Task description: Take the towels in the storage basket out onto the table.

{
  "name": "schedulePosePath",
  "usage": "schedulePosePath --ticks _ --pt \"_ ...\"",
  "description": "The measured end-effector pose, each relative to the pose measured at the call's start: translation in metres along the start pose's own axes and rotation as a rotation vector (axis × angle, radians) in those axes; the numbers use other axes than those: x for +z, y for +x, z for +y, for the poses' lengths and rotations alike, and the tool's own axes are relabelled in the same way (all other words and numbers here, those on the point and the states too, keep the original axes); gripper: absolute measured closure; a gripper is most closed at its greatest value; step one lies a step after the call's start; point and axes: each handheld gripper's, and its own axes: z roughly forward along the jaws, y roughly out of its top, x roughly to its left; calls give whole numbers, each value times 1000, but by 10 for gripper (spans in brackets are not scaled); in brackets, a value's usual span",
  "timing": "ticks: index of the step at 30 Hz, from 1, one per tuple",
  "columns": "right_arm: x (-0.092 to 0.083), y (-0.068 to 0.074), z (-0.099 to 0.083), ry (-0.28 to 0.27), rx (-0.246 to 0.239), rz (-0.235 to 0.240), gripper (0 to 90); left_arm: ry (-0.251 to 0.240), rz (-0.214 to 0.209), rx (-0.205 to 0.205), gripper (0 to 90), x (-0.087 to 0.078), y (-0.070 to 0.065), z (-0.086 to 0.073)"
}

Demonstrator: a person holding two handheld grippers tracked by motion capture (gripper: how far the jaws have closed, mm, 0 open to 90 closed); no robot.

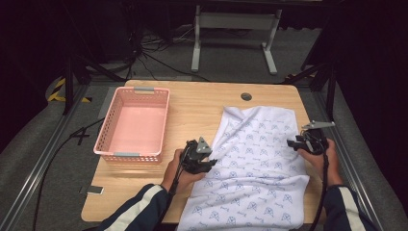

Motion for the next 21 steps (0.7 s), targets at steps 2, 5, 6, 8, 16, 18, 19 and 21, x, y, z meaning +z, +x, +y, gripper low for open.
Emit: schedulePosePath --ticks 2,5,6,8,16,18,19,21 --pt "-8 10 -13 5 -19 33 509 5 6 -18 573 12 7 12" --pt "-10 19 -25 24 -35 36 484 20 27 -20 610 34 17 28" --pt "-9 21 -28 26 -34 36 484 39 66 -2 624 43 20 32" --pt "-5 21 -33 25 -20 11 468 43 50 -42 618 57 28 35" --pt "16 -5 -22 -81 163 29 477 65 88 -91 640 81 47 28" --pt "28 -10 -15 -59 179 25 490 71 138 -80 682 78 49 26" --pt "32 -11 -11 -59 169 24 495 87 137 -83 691 75 51 25" --pt "37 -11 -4 -47 137 -14 530 99 207 -77 716 72 56 22"
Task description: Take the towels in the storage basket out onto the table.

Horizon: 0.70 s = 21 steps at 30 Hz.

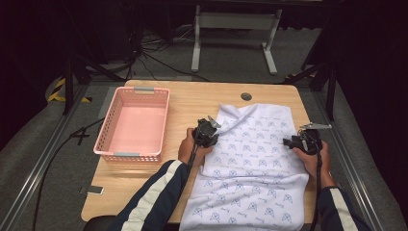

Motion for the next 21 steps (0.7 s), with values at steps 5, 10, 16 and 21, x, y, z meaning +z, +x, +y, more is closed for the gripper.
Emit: schedulePosePath --ticks 5,10,16,21 --pt "21 6 20 4 -41 -29 529 1 43 -100 736 -2 17 -7" --pt "38 14 42 36 -69 -49 476 33 106 -144 733 -4 26 -7" --pt "34 18 47 66 -68 -65 512 -63 -11 -195 693 -7 32 -10" --pt "7 23 32 60 -146 41 551 -76 -96 -88 665 -22 15 -9"
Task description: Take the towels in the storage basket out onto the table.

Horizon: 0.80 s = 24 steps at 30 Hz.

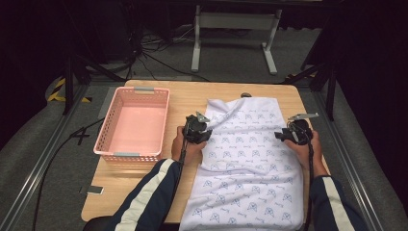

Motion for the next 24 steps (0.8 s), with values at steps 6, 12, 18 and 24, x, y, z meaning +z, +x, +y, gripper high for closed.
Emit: schedulePosePath --ticks 6,12,18,24 --pt "-44 19 -37 -17 -98 41 537 -14 -168 141 661 -32 -31 -18" --pt "-85 39 -88 -5 -91 110 538 84 -177 281 730 -47 -49 -44" --pt "-67 39 -98 0 -18 120 522 78 -89 214 773 -32 -45 -47" --pt "-39 27 -68 -20 -51 69 558 67 22 171 813 -9 -31 -27"
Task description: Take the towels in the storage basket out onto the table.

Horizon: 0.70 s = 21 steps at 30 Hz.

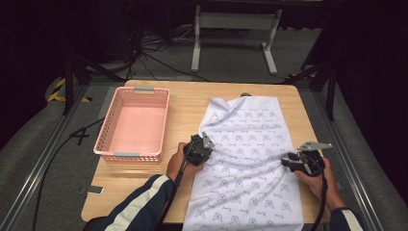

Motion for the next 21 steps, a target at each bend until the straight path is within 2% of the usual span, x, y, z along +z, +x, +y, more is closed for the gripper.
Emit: schedulePosePath --ticks 2,4,5,6,7,9,13,14,15,16,17,18,19,20,21 --pt "14 -8 16 1 13 -9 558 14 59 -8 814 9 9 8" --pt "30 -17 35 11 26 -24 559 27 95 -25 829 15 19 14" --pt "35 -20 41 13 27 -24 559 33 138 -61 841 22 29 18" --pt "35 -20 41 13 27 -24 559 33 138 -61 840 22 29 18" --pt "40 -22 47 18 28 -24 560 41 151 -88 840 23 36 18" --pt "50 -24 59 25 36 -36 569 45 154 -112 857 22 43 16" --pt "49 -20 61 46 33 -53 571 78 157 -130 855 13 42 12" --pt "42 -14 53 49 21 -43 572 84 152 -128 806 10 41 10" --pt "42 -14 53 49 21 -43 572 85 142 -153 806 6 38 7" --pt "37 -12 48 54 17 -33 560 70 94 -160 728 3 36 6" --pt "31 -9 43 61 -3 -47 530 71 61 -141 641 -4 28 5" --pt "23 -4 36 74 -25 -48 531 62 37 -123 639 -11 21 4" --pt "17 -1 31 79 -38 -46 523 36 -9 -106 618 -17 16 3" --pt "11 2 27 76 -53 -55 520 -3 -81 -84 592 -25 7 0" --pt "1 7 21 52 -67 -47 516 -15 -98 -15 558 -34 -6 -3"
